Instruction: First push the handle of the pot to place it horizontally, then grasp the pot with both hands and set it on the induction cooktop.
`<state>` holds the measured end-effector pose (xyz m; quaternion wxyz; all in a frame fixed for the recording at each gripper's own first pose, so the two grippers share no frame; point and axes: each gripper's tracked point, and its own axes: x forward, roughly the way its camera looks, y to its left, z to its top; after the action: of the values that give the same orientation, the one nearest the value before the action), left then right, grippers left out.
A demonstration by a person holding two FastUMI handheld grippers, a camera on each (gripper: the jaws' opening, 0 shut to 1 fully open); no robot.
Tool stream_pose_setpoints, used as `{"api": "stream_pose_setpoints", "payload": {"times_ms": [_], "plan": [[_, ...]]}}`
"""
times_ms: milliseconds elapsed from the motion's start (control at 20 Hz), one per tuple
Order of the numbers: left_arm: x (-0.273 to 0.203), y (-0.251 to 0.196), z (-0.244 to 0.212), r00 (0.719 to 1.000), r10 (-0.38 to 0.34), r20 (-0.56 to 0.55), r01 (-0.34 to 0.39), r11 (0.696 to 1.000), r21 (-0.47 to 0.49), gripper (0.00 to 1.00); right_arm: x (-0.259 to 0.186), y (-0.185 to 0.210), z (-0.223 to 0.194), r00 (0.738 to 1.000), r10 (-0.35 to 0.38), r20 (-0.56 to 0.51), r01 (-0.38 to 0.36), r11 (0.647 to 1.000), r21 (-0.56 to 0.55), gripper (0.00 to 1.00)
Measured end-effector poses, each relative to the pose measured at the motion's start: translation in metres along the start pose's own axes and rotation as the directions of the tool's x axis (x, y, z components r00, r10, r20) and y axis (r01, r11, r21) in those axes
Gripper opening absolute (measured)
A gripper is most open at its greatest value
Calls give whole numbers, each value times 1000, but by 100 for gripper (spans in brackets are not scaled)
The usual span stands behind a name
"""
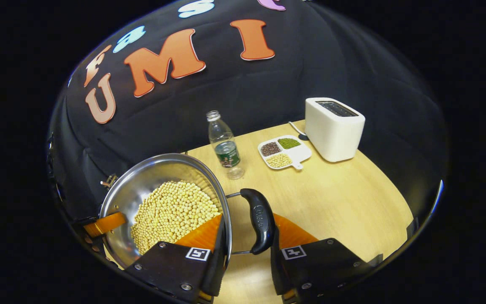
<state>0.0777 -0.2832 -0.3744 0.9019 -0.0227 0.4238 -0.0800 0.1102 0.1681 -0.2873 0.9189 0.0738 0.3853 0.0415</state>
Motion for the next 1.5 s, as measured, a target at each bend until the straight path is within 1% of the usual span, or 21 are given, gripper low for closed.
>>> {"api": "stream_pose_setpoints", "payload": {"times_ms": [50,100,150,200,300,450,550,600,650,700,750,800,900,950,1000,1050,1100,1150,1250,1400,1500], "plan": [[-7,0,2,1000,10,2,-10,1000,-5,61,-1,8,-3,1000,7,-1,-7,1000,-4,47],[-14,2,5,1000,19,4,-19,1000,-12,61,-1,17,-6,1000,14,-5,-14,1000,-6,47],[-20,5,5,1000,26,4,-26,1000,-17,64,0,24,-7,1000,20,-7,-20,1000,-12,47],[-25,6,5,999,35,3,-35,999,-21,61,0,33,-10,1000,25,-7,-25,1000,-17,47],[-27,6,1,999,49,-1,-49,998,-31,61,1,50,-14,999,34,-10,-34,999,-29,47],[-26,6,-3,998,67,-5,-67,997,-44,64,2,69,-24,999,47,-18,-48,998,-44,47],[-33,9,-6,997,79,-14,-79,995,-52,64,7,82,-32,998,54,-31,-56,997,-59,47],[-34,10,-7,996,82,-21,-83,995,-56,61,8,89,-37,998,56,-39,-59,996,-63,47],[-35,9,-7,996,87,-26,-89,994,-61,61,11,94,-41,997,59,-43,-62,996,-66,47],[-37,10,-7,995,93,-28,-95,993,-65,64,13,99,-44,997,62,-47,-65,995,-71,43],[-40,12,-7,995,99,-31,-101,993,-66,65,17,104,-48,997,64,-49,-68,995,-73,47],[-43,14,-7,994,104,-33,-106,992,-68,66,20,108,-51,997,65,-53,-69,995,-74,47],[-46,15,-9,993,112,-48,-115,991,-66,67,25,114,-58,996,61,-64,-66,995,-80,47],[-44,14,-11,992,114,-56,-117,991,-70,61,28,116,-60,996,59,-68,-64,994,-83,47],[-42,13,-10,992,113,-62,-118,990,-73,64,32,117,-62,996,57,-73,-63,995,-82,47],[-40,12,-10,991,113,-65,-118,990,-78,62,35,118,-66,995,58,-78,-64,995,-82,47],[-40,12,-9,992,113,-62,-118,989,-83,62,37,119,-69,995,60,-84,-67,994,-83,48],[-41,14,-7,992,113,-59,-117,990,-82,64,39,118,-71,994,61,-87,-68,994,-82,48],[-43,14,-4,992,110,-62,-115,990,-86,65,42,118,-76,994,57,-98,-65,994,-87,48],[-42,17,4,993,104,-59,-110,988,-105,62,46,118,-77,993,51,-108,-61,994,-96,52],[-40,18,-4,992,106,-63,-112,988,-103,63,44,117,-79,993,52,-104,-63,993,-101,54]]}}
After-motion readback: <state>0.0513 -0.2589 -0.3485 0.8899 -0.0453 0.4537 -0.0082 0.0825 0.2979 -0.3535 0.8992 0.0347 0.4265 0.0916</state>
